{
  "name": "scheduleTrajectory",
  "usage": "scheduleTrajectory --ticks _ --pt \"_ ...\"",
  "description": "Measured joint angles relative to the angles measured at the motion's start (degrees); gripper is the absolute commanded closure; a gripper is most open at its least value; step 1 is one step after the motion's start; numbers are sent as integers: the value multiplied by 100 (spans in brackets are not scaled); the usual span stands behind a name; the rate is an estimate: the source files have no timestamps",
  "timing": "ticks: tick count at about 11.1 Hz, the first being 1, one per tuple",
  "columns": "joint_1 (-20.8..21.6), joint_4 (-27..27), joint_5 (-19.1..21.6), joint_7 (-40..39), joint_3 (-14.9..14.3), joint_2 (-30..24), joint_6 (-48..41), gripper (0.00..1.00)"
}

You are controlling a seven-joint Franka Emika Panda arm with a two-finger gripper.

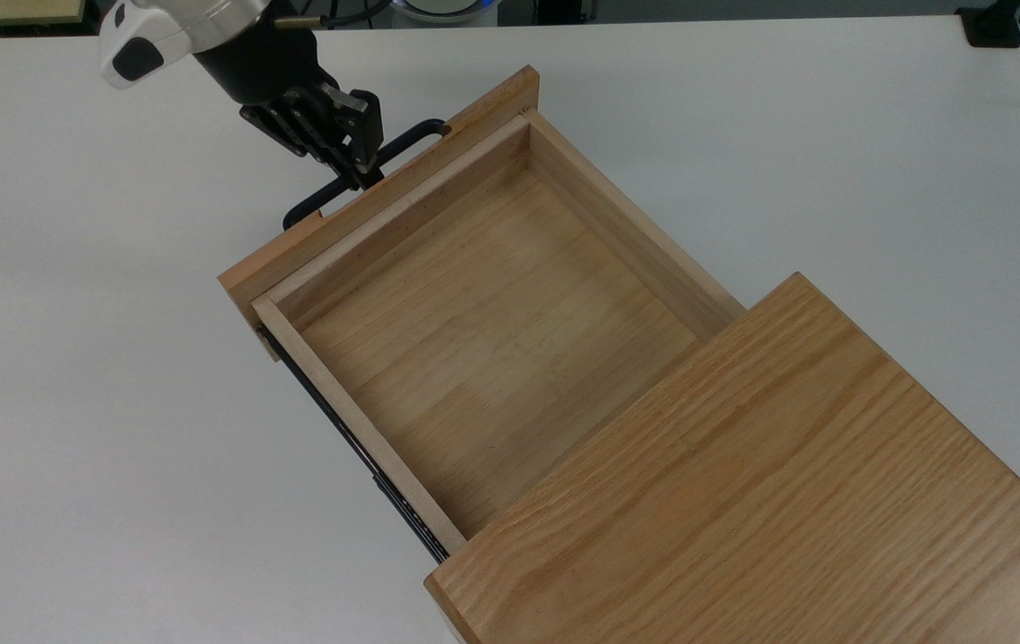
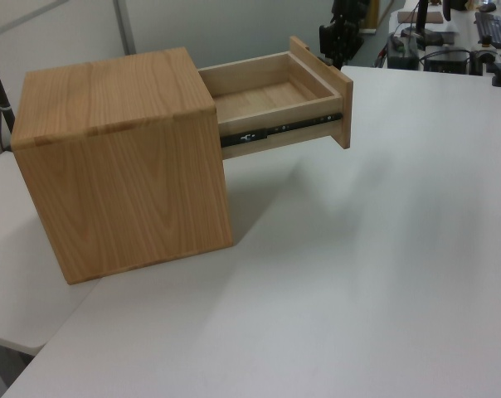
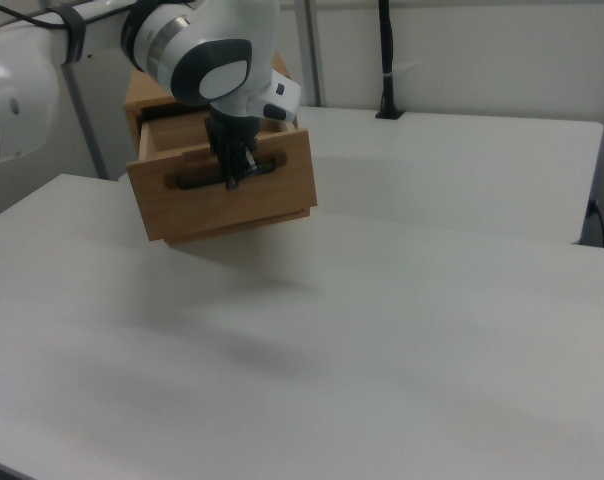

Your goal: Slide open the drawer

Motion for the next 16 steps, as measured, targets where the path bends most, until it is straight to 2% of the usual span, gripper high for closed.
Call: scheduleTrajectory --ticks 2,3,6,14,16 --pt "-4 -47 -28 -83 -8 -70 -31 0" --pt "-14 -19 -59 -422 -15 -183 -130 0" --pt "-48 63 -63 -555 -17 -711 -323 0" --pt "-48 5 -201 -644 -17 -641 -325 0" --pt "-45 6 -347 -645 1 -646 -325 0"
